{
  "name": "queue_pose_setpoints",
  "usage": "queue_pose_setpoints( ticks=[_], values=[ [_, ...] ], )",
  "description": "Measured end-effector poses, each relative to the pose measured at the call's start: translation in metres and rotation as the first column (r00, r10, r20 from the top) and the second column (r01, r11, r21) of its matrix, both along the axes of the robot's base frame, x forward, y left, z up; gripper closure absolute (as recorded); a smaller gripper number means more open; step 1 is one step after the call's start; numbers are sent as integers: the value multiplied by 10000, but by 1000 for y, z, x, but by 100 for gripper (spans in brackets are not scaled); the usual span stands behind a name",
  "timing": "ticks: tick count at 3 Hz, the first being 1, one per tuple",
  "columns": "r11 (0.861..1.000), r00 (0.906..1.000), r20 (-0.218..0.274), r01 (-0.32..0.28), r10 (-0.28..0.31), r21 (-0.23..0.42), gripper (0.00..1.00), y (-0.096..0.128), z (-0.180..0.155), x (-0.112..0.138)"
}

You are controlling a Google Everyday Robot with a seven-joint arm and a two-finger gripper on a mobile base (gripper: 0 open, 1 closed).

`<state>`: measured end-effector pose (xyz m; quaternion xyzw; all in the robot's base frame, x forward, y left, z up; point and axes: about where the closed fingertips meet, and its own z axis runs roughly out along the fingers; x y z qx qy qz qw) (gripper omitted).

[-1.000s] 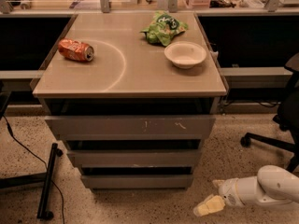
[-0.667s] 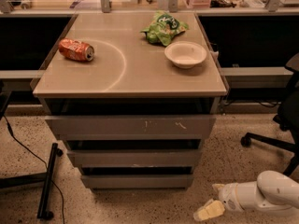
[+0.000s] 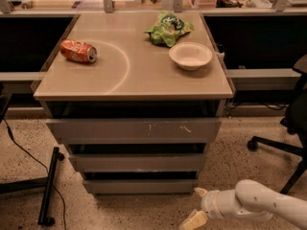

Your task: Open bottom drawer

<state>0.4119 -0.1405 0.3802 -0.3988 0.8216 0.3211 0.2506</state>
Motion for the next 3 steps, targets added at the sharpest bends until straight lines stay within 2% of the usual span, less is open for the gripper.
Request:
queue_pose_setpoints(
  ticks=[1, 2, 3],
  values=[
    [9970, 9932, 879, -770, 758, 105, 0, 33, -13, 19],
    [9965, 9925, 919, -826, 811, 122, 0, 34, -15, 19],
    [9993, 9977, 632, -253, 235, 277, 0, 36, -29, 17]
  ],
)
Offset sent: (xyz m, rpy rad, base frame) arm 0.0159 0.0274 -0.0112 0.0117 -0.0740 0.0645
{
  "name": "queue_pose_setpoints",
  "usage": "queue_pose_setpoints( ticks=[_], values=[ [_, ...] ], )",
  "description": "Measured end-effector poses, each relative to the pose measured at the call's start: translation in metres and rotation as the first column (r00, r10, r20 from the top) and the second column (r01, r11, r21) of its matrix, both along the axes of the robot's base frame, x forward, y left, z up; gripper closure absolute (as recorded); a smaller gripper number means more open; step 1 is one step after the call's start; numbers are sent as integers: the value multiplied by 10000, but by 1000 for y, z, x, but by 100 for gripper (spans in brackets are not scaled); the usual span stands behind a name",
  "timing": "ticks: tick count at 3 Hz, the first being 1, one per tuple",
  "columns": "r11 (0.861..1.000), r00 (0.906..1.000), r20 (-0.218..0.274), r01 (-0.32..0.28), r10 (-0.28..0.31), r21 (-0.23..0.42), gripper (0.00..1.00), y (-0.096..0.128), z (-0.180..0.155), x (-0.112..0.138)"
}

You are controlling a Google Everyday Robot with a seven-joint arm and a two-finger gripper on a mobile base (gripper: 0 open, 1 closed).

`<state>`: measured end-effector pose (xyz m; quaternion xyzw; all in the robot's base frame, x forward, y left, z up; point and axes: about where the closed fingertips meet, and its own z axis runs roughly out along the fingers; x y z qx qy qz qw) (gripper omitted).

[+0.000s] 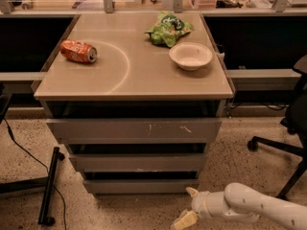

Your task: Open bottom drawer

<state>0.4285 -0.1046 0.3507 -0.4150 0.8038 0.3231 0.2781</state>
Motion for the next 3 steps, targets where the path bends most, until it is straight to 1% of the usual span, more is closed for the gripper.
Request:
queue_pose_setpoints(
  ticks=[1, 2, 3],
  values=[
    [9988, 9986, 221, 481, -481, 39, 0, 10, -34, 10],
    [9957, 9949, 465, 907, -899, -171, 0, 14, -71, 24],
    [9899, 9896, 501, 1365, -1346, -371, 0, 13, -102, 39]
  ],
)
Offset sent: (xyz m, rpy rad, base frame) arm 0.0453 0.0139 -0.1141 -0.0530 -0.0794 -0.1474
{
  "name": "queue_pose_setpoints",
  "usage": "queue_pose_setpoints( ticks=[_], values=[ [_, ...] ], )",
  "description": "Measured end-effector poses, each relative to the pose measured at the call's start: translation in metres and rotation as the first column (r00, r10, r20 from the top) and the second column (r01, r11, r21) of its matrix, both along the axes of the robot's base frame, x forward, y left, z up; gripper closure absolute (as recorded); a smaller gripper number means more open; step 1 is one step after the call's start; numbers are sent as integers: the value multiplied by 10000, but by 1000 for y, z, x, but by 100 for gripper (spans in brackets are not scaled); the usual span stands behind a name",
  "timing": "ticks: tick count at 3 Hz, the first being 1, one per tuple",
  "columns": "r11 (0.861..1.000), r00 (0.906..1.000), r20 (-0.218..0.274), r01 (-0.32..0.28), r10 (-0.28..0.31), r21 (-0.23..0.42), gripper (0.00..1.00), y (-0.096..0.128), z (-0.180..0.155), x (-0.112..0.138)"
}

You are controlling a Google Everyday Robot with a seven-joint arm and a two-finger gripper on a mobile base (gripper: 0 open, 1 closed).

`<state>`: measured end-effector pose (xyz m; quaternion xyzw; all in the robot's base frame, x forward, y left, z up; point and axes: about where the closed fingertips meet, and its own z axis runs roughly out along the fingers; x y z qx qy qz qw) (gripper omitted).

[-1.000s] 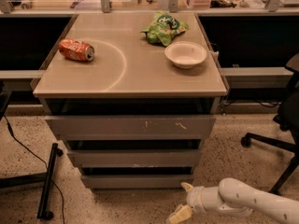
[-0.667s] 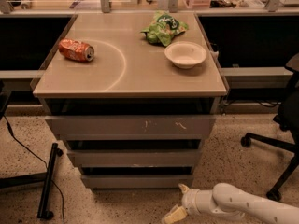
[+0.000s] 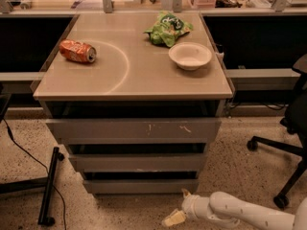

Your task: Open bottom drawer

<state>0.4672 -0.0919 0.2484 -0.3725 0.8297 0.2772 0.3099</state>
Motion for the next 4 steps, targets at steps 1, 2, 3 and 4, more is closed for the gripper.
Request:
queue_pose_setpoints(
  ticks=[1, 2, 3, 4],
  values=[
    [10000, 10000, -4, 46, -46, 3, 0, 0, -2, 1],
    [9992, 9994, -166, 319, -315, 250, 0, 0, -10, -3],
    [9977, 9975, -185, 678, -677, 30, 0, -9, -28, 11],
    [9960, 9960, -283, 845, -853, -289, 0, -22, -43, 33]
  ],
)
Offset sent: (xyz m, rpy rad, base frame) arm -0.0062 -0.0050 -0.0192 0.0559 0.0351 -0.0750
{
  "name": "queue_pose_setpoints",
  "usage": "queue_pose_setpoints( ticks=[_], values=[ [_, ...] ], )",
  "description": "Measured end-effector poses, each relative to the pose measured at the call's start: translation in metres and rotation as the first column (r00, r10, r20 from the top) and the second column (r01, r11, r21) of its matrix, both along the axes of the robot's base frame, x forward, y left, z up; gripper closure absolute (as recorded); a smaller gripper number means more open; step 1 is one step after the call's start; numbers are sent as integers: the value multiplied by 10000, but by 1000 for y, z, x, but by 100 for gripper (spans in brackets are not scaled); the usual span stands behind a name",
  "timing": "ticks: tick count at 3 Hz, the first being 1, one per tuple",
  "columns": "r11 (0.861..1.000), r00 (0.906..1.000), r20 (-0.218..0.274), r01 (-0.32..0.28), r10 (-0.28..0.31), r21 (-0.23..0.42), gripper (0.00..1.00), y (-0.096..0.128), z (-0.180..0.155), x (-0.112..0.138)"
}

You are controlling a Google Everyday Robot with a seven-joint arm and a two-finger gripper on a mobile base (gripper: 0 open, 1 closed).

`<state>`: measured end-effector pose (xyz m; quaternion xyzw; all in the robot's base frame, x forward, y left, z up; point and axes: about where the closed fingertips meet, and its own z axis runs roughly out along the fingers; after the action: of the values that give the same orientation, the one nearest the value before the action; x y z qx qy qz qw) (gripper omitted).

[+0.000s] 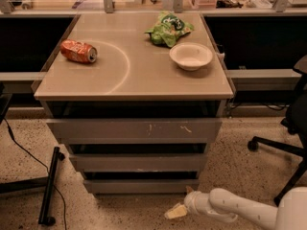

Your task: Open bottom drawer

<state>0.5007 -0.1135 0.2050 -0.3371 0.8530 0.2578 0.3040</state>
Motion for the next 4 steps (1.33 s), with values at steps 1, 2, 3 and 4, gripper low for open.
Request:
queue_pose_setpoints(
  ticks=[1, 2, 3, 4],
  values=[
    [9988, 9998, 48, 211, -209, -438, 0, -13, -10, 21],
    [9944, 9986, 31, 535, -534, -910, 0, -24, -15, 29],
    [9940, 9984, 43, 563, -561, -939, 0, -25, -16, 29],
    [9933, 9978, 450, 540, -497, -1019, 0, -22, -10, 38]
  ],
)
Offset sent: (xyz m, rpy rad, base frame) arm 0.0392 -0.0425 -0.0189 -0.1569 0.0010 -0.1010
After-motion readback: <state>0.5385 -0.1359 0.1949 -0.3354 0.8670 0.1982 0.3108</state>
